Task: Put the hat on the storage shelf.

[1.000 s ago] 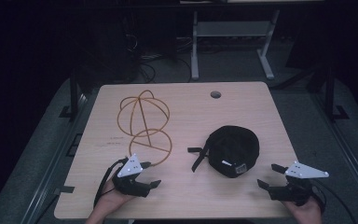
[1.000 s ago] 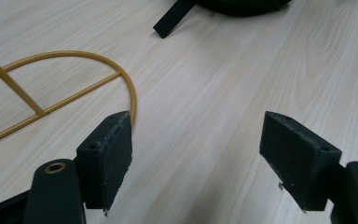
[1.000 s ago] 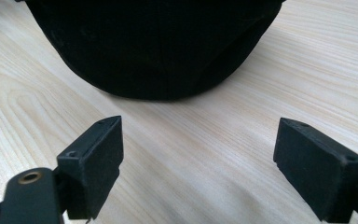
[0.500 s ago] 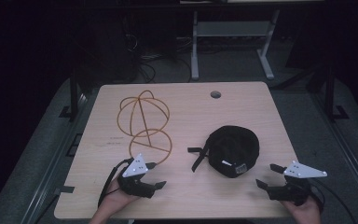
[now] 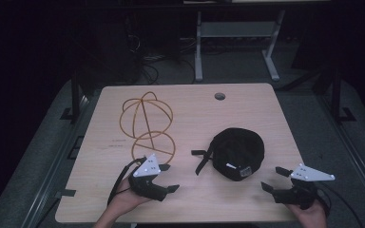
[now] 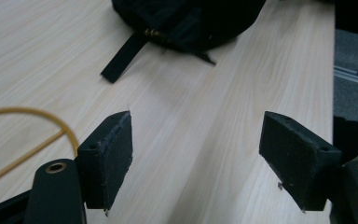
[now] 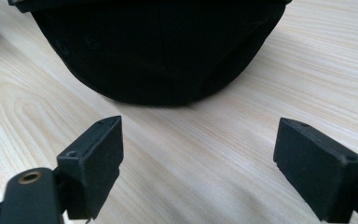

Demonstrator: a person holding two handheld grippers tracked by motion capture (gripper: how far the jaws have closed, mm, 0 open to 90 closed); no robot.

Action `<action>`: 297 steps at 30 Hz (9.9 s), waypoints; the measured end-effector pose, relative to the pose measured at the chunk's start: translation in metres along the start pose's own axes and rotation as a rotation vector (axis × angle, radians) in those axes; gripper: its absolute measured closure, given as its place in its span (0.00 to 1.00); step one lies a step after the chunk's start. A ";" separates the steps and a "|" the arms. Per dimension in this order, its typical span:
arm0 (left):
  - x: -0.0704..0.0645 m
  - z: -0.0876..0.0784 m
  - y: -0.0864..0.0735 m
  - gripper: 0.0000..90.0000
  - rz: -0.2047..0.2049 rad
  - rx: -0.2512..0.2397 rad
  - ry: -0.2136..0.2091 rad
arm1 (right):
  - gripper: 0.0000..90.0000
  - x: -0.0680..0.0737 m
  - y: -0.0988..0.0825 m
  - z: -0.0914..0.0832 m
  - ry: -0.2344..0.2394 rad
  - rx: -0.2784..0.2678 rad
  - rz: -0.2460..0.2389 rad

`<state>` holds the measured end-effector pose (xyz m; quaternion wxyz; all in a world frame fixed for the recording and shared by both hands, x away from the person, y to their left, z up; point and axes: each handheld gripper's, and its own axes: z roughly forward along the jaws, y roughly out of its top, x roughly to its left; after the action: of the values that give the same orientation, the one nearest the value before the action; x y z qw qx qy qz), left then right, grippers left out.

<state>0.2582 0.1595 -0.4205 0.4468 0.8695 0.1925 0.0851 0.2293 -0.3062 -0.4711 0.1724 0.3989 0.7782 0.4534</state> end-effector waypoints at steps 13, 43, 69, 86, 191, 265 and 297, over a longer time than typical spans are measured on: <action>-0.009 0.020 0.033 0.29 0.042 0.009 -0.070 | 0.17 0.002 0.000 0.002 0.007 0.009 -0.005; -0.024 0.079 0.109 0.29 0.122 0.061 -0.197 | 0.17 0.001 0.001 -0.001 0.012 0.000 0.001; -0.025 0.124 0.127 0.44 0.167 0.198 -0.232 | 0.17 0.001 0.001 -0.001 0.013 -0.003 -0.009; -0.023 0.135 0.110 0.84 0.209 0.195 -0.256 | 0.17 -0.002 0.000 0.000 0.008 -0.015 -0.001; -0.020 0.036 0.128 0.55 0.150 -0.001 -0.133 | 0.96 -0.001 0.116 -0.042 0.171 -0.246 -0.014; -0.027 0.045 0.034 0.36 0.122 0.057 -0.102 | 0.96 0.036 0.274 -0.004 0.284 -0.115 -0.165; -0.022 0.045 0.031 0.36 0.119 0.062 -0.108 | 0.96 0.088 0.344 0.041 0.372 -0.078 -0.277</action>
<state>0.2605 0.1001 -0.4210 0.4234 0.8962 0.1189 0.0586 0.3602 -0.1219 -0.1942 0.1021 0.1909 0.8257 0.5209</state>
